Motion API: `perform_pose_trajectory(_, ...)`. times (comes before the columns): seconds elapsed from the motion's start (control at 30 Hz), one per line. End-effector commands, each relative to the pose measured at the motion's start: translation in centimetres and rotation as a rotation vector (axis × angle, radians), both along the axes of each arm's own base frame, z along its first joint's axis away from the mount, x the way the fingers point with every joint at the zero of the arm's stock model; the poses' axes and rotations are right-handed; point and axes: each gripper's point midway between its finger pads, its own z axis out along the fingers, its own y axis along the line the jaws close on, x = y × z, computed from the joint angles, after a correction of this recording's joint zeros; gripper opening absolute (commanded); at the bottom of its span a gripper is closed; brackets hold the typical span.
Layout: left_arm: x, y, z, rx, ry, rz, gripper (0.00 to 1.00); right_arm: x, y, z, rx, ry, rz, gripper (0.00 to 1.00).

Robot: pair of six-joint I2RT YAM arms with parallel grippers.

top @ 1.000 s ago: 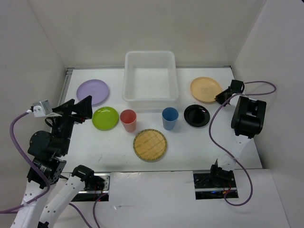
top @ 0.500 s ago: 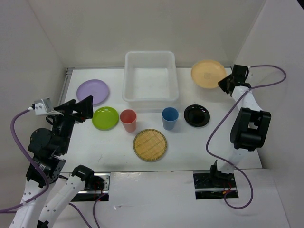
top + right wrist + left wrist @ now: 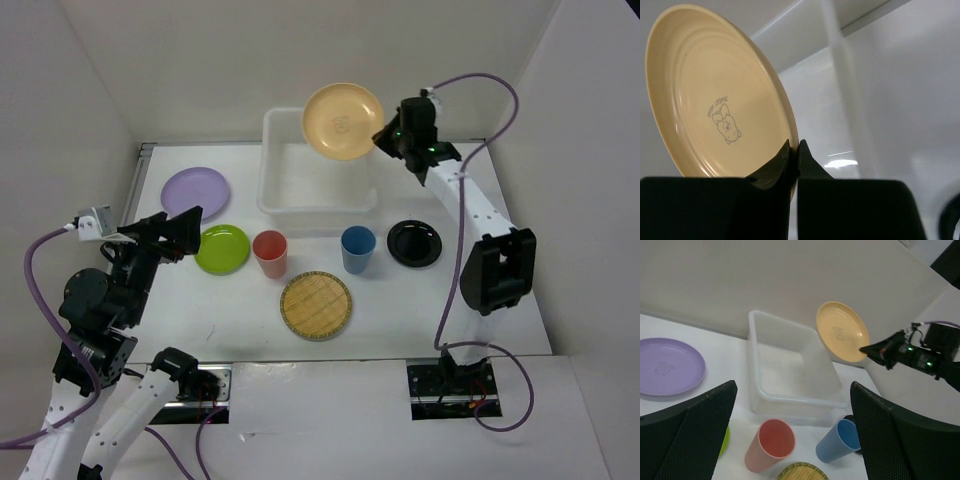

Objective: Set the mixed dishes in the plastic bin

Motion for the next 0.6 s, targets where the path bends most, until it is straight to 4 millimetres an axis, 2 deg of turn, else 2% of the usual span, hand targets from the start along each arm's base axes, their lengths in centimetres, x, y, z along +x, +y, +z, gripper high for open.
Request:
perform_pose_trajectory(0.0, -1.1, -0.3, 2.5, -0.040, -0.057, -0.037, 1.00, 1.5, 4.3, 0.3, -0.032, -0.014, 0.028, 0.00)
perform_pose_trajectory(0.03, -1.1, -0.3, 2.3, -0.037, -0.049, -0.037, 1.00, 1.8, 5.8, 0.8, -0.034, -0.024, 0.044, 0.00)
perform_pose_trajectory(0.17, -1.1, -0.3, 2.1, -0.043, -0.039, -0.039, 1.00, 3.6, 8.9, -1.6, -0.092, 0.019, 0.064, 0.00)
perform_pose_trajectory(0.2, -1.1, -0.3, 1.8, -0.039, -0.029, -0.039, 1.00, 4.6, 8.8, -0.6, -0.095, -0.005, 0.040, 0.00)
perform_pose_trajectory(0.23, -1.2, -0.3, 2.2, -0.042, -0.037, -0.039, 1.00, 5.1, 9.8, -2.8, -0.117, 0.029, 0.057, 0.00)
perform_pose_trajectory(0.27, -1.2, -0.3, 2.2, -0.042, -0.037, -0.039, 1.00, 5.4, 9.8, -3.5, -0.128, 0.046, 0.050, 0.00)
perform_pose_trajectory(0.3, -1.2, -0.2, 2.2, -0.033, -0.038, -0.037, 1.00, 6.1, 10.0, -2.7, -0.120, 0.026, 0.049, 0.00)
perform_pose_trajectory(0.33, -1.2, -0.2, 2.2, -0.033, -0.038, -0.037, 1.00, 6.9, 10.2, -4.8, -0.146, 0.057, 0.047, 0.00)
perform_pose_trajectory(0.37, -1.2, -0.2, 2.2, -0.033, -0.038, -0.037, 1.00, 7.1, 10.1, -5.6, -0.159, 0.079, 0.040, 0.00)
perform_pose_trajectory(0.4, -1.2, -0.2, 2.2, -0.033, -0.038, -0.037, 1.00, 7.7, 10.1, -4.4, -0.155, 0.056, 0.029, 0.00)
perform_pose_trajectory(0.43, -1.2, -0.2, 2.2, -0.033, -0.038, -0.037, 1.00, 8.4, 10.0, -6.7, -0.189, 0.088, 0.017, 0.00)
perform_pose_trajectory(0.47, -1.2, -0.2, 2.2, -0.033, -0.038, -0.037, 1.00, 8.7, 10.1, -5.6, -0.185, 0.080, 0.016, 0.00)
perform_pose_trajectory(0.57, -1.2, -0.2, 2.2, -0.033, -0.038, -0.037, 1.00, 9.7, 10.3, -6.4, -0.211, 0.102, 0.015, 0.00)
